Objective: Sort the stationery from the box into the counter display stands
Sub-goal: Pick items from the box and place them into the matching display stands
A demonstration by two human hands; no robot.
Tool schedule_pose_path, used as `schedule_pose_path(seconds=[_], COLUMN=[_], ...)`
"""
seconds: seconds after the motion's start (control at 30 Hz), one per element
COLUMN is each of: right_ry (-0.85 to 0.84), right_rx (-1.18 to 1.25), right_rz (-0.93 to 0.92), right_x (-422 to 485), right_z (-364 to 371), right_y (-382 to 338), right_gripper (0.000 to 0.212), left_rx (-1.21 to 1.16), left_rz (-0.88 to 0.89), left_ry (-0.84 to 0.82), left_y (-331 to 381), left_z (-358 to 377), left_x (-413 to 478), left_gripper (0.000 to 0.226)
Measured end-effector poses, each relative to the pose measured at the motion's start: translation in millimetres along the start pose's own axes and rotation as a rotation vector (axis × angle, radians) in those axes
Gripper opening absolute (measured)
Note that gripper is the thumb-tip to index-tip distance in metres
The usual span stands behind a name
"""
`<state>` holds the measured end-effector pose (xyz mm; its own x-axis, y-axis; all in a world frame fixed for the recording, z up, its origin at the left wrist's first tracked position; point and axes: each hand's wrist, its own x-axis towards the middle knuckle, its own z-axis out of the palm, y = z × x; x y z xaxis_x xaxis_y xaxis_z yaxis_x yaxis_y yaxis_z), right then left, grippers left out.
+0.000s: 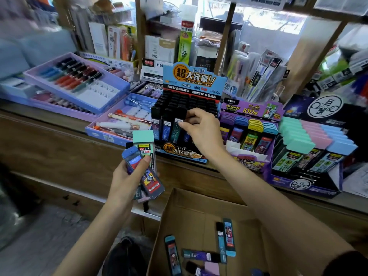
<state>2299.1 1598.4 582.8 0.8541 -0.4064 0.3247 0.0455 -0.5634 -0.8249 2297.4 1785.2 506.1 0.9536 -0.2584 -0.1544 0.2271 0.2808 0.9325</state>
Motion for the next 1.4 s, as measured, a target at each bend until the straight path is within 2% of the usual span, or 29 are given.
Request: schedule_pose_path(seconds=[0.17,0.43,0.53,0.6,0.67,0.83,1.0,1.13,1.4], right_ry=[0.019,0.011,0.002,-0.024,-0.013,-0.220,-0.254,-0.186,0.100], right_rx=[-0.073,-0.107,-0.203,-0.362,-0.397,0.002,0.257,0.332,0.454], right_rz=[-0.011,0.027,0.022,-0.002,-0.022,0.143,0.276,0.374,0.471], right_x=[6,-1,-1,-6,-18,-50,-58,-60,-66], right_z=[2,12,14,11,7,-10,-28,-55,-119], right_y=[-2,7,6,4,3,5,13,23,40], right_gripper=[0.014,0.018,0.019,0.036,0.051,0.035,0.008,0.008,0.007], left_rx=[0.019,0.004,0.001,0.005,0.015,0.063,0.081,0.054,0.076], left_rz=[-0.001,-0.008,-0.008,-0.002,0.006,-0.001,-0.027,-0.063,-0.102], left_ry=[-0.010,-0.008,-0.015,-0.028,-0.044,-0.120,-0.192,-0.233,-0.330], left_y=[-1,0,1,1,1,-4,-11,-18,-32], left_z=[1,2,5,9,14,30,57,82,134], left_x=[0,-3,-6,-8,-10,-15,-22,-26,-37], left_gripper=[0.046,0.043,0.044,0.045,0.045,0.049,0.045,0.043,0.046])
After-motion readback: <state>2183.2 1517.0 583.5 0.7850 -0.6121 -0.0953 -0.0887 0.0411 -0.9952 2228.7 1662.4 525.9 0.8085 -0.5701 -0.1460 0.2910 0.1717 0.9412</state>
